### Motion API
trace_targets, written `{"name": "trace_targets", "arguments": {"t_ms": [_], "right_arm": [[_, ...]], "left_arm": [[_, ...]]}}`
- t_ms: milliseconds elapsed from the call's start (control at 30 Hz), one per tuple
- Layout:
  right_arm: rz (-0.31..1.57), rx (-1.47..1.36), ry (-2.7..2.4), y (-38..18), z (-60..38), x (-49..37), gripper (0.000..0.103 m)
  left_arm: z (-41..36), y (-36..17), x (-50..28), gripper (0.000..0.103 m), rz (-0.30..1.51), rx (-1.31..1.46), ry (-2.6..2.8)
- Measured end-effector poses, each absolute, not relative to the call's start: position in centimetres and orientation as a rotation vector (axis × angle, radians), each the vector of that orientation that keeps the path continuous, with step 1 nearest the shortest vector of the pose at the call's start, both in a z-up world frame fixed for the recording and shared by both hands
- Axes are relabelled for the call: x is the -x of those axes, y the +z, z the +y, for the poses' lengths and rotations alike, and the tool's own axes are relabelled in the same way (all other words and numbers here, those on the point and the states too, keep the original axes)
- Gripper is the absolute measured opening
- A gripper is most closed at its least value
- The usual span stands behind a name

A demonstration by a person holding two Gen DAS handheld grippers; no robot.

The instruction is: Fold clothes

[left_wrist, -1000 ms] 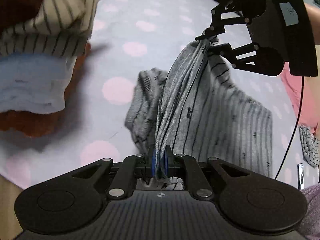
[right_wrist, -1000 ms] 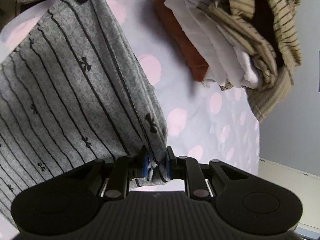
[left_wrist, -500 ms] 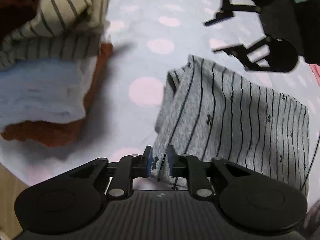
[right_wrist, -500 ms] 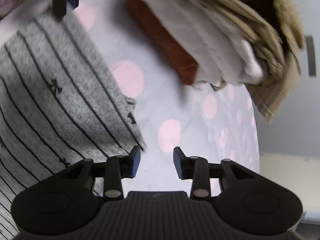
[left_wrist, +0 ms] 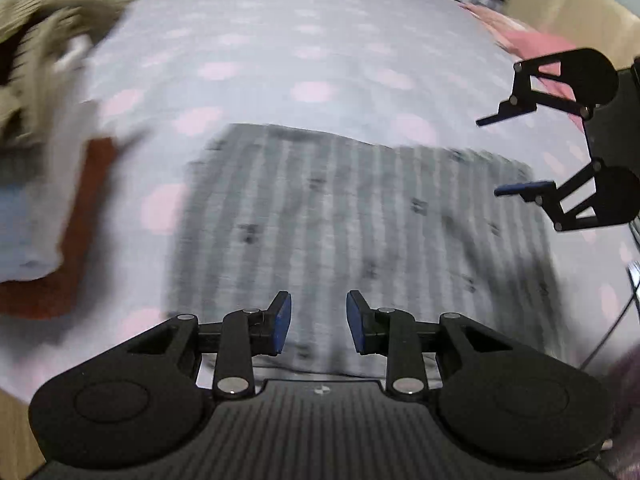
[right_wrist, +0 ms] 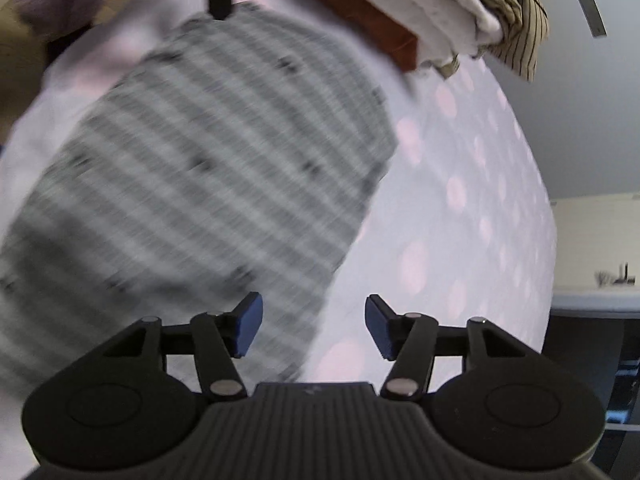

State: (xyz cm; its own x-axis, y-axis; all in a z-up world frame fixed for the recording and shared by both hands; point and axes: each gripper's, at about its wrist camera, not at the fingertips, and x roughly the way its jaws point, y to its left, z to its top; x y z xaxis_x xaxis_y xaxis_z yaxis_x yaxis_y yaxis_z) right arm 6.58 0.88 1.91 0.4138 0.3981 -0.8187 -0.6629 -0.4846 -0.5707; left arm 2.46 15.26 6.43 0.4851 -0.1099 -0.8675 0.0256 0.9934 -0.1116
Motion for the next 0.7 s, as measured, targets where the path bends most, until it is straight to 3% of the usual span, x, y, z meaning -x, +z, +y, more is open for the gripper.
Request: {"name": "trace_targets", "arguments": {"t_ms": [433, 700], "right_arm": [[0.413, 1.509, 1.191, -0.1, -20.3, -2.0, 0.066], [0.413, 1.481, 1.224, -1.9, -25.0, -2.0, 0.068]], "left_arm": [[-2.5, 2.9, -1.5, 0.031, 1.097, -0.047, -0.349], [-9.4, -0.2, -0.6, 0.031, 1.124, -0.100, -0.391]]}}
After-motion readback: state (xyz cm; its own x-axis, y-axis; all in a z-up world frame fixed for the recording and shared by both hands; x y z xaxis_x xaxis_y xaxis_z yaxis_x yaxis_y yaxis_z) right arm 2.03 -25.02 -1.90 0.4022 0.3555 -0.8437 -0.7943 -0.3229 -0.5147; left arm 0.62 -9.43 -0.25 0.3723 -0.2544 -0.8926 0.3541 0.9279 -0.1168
